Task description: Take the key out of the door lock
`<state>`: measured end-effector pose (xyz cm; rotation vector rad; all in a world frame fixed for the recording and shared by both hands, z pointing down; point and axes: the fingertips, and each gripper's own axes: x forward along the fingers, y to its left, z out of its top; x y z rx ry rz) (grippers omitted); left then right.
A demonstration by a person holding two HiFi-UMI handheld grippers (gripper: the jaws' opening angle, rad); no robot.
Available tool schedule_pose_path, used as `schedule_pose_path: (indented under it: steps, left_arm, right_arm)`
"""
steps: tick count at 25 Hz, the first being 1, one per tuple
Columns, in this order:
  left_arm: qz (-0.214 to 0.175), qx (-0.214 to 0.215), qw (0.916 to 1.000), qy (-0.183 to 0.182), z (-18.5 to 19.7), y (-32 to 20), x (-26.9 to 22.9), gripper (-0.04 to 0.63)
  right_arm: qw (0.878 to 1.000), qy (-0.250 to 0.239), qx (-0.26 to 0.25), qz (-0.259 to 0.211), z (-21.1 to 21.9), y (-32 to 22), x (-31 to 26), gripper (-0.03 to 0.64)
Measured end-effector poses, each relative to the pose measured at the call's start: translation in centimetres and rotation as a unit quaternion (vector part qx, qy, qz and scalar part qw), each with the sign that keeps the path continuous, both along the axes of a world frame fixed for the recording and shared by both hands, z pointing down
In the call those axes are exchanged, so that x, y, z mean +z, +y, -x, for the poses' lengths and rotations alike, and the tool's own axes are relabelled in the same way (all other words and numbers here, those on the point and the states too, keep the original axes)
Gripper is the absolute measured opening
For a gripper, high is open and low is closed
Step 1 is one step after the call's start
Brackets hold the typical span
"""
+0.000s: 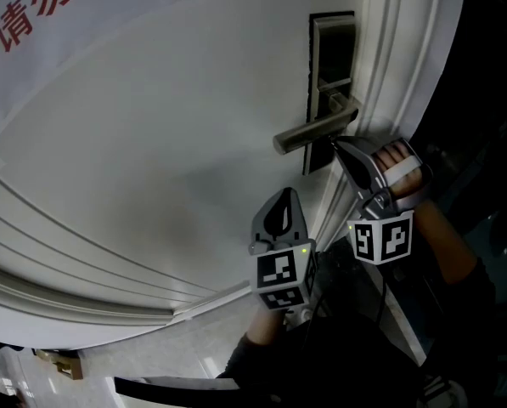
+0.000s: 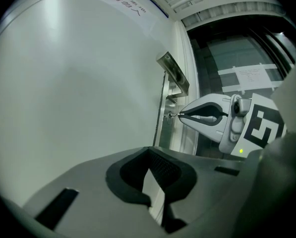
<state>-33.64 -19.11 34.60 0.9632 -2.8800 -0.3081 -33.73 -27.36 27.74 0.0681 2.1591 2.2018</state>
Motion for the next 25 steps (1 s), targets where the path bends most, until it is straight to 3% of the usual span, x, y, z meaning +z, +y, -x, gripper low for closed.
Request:
schedule_pose_path:
  steps: [25]
  left_arm:
    - [0.002, 0.002, 1.0, 0.003, 0.23, 0.25, 0.25, -0.002]
  right_arm:
    - [1.0, -0.01, 0.006, -0.013, -0.2, 0.05, 0.13, 0.012]
